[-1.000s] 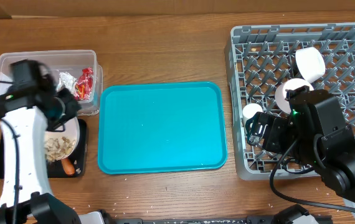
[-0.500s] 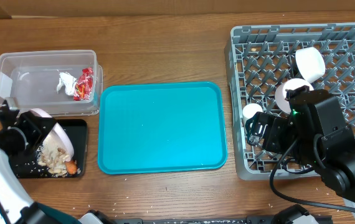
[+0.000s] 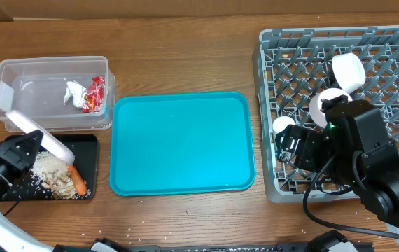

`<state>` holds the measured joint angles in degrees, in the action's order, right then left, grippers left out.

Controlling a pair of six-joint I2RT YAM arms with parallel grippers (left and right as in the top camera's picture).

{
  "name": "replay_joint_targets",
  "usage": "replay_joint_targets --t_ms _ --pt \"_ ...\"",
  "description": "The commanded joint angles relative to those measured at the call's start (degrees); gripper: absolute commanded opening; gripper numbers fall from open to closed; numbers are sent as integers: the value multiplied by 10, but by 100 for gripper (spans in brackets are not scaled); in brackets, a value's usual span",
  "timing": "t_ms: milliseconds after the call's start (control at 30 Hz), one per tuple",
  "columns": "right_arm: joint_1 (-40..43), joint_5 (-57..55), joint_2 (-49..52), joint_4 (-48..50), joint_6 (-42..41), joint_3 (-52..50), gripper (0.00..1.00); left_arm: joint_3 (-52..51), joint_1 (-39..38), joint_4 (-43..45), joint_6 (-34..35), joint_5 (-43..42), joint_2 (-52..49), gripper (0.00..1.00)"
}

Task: Sort waste into correct bins and load items into the dishwasher
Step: 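Lift the plate with the left gripper and tip the food onto the black tray, then carry the plate with the left gripper into a dish rack slot upright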

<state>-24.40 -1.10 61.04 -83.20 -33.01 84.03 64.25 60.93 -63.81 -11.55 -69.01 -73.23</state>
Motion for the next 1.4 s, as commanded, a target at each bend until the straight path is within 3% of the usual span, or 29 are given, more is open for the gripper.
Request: replay_joint_targets --t_ms 0,367,467,600,767,833,1000,1167,1367 --pt "1 -8 0 3 0 3 100 -1 7 -3 -36 -42 6 4" --pt "1 -8 0 5 0 3 100 1 -59 -14 3 78 40 4" --pt "1 -8 0 3 0 3 100 1 -105 0 22 72 71 4" --pt "1 -10 -6 14 -1 4 100 1 -203 47 61 -12 84 4" --pt "1 -10 -19 49 -22 14 100 1 -435 284 262 -12 80 4" --pt "1 -9 -26 58 -27 15 100 1 -532 417 356 41 70 4" --pt "1 4 -31 48 -28 15 100 1 -733 725 504 177 8 4" --pt "1 12 -31 32 -28 15 100 1 -846 900 613 308 -99 4" --pt "0 12 -31 21 -28 14 100 2 -914 1128 760 325 -259 4"
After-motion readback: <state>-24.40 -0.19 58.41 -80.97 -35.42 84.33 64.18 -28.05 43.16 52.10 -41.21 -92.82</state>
